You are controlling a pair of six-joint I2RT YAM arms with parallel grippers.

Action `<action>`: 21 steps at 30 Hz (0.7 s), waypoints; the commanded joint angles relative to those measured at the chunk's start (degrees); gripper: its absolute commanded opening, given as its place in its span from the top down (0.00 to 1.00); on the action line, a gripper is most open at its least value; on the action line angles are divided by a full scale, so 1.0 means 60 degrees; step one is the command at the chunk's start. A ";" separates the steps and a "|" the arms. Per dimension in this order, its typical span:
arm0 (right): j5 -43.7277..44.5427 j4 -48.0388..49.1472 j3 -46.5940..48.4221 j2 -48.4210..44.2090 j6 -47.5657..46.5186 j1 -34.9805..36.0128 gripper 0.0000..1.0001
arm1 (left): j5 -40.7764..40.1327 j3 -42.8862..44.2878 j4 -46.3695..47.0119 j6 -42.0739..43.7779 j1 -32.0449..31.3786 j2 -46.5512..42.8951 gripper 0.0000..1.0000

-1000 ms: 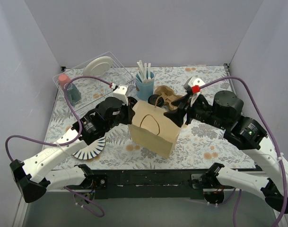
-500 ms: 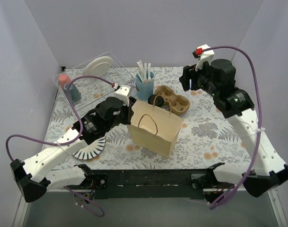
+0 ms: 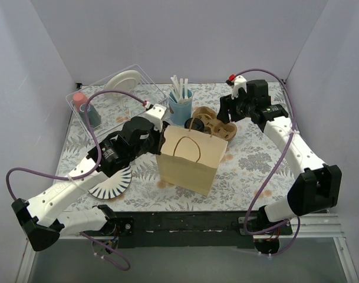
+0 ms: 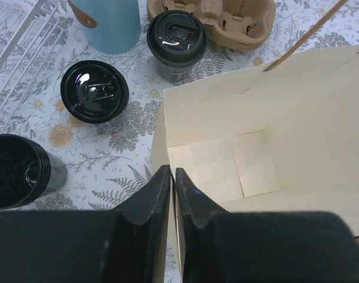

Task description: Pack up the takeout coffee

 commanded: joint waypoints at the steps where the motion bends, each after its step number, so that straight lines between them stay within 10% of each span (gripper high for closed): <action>1: -0.0377 0.0667 -0.0235 0.0392 -0.0882 -0.0075 0.35 | 0.0397 0.0354 -0.0535 0.0346 0.0109 0.0228 0.85; 8: -0.0127 0.1385 -0.0806 0.1080 -0.1703 -0.0221 0.39 | -0.0672 0.0879 -0.0506 0.0054 0.0139 0.0536 0.41; 21: -0.0963 0.2337 -0.0515 0.2370 -0.2728 -0.0339 0.40 | -0.0995 0.2214 -0.1692 -0.1440 0.0139 -0.0049 0.06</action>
